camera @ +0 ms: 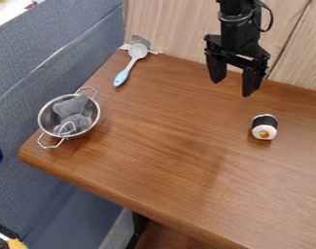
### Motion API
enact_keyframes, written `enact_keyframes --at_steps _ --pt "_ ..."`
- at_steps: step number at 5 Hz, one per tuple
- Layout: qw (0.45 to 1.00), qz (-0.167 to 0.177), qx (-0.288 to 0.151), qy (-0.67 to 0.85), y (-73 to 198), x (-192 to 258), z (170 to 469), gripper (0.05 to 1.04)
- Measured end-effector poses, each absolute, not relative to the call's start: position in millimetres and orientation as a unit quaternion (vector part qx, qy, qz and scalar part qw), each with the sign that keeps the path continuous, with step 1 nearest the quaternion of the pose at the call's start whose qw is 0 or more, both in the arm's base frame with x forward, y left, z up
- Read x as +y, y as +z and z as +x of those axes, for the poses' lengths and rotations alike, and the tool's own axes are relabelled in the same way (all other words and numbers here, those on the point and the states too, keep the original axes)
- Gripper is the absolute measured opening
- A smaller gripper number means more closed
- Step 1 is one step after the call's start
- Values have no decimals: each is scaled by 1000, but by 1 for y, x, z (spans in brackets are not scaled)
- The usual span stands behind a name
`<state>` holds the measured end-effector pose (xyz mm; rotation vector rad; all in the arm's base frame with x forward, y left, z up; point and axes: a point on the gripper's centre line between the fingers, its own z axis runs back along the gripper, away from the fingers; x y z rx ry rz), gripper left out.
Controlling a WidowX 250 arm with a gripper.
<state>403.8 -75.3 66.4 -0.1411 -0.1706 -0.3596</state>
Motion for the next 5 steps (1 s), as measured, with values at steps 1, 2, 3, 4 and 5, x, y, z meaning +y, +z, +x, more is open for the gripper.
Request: enact_keyframes --at_steps 1,2,3,4,5 --pt "980 -72 -62 -176 49 -75 401 1000" --pt "980 -73 -49 -179 37 -85 403 1000" --pt "978 -71 -49 -192 30 -103 408 1000" --pt "970 -65 -42 -231 15 -124 415 1000" --pt "965 -54 -32 -254 3 -140 419 1000"
